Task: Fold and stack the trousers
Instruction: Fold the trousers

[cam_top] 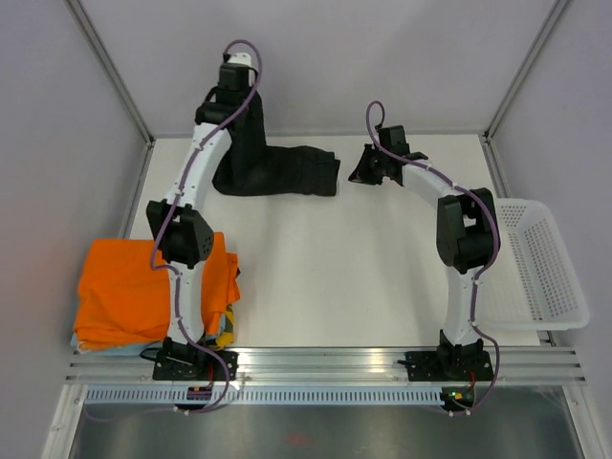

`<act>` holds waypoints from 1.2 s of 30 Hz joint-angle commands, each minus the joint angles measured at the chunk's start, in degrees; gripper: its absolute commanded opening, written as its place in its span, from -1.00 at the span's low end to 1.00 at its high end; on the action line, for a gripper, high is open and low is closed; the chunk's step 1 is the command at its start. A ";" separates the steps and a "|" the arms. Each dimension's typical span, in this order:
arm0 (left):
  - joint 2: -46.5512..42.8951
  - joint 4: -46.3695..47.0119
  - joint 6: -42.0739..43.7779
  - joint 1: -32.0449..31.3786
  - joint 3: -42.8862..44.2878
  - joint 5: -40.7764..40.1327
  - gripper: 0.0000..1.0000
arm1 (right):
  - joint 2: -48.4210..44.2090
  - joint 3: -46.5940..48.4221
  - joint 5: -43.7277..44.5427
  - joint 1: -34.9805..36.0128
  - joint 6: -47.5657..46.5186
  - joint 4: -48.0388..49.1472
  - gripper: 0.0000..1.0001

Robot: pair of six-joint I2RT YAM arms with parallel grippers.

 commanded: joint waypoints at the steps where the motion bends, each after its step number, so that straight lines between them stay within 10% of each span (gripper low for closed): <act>1: 3.15 -2.82 2.98 -2.64 2.11 -11.56 -0.95 | -0.71 1.78 -1.02 0.26 1.09 2.34 -0.76; 23: 14.48 7.90 2.47 -24.35 2.46 -19.50 -0.83 | -5.63 -2.88 1.18 -2.72 0.30 -1.61 -0.77; 26: 14.15 5.79 -5.00 -24.36 2.90 -13.44 -0.44 | -6.60 -3.14 1.18 -3.25 -1.02 -2.40 -0.75; 31: 9.41 5.17 -15.10 -24.27 2.55 -0.36 0.96 | -6.95 -3.23 -0.22 -3.52 -1.90 -3.28 -0.74; 36: 3.34 4.82 -23.45 -22.34 -2.00 4.59 0.99 | -6.34 -2.79 -3.47 -3.69 -1.03 -0.83 -0.54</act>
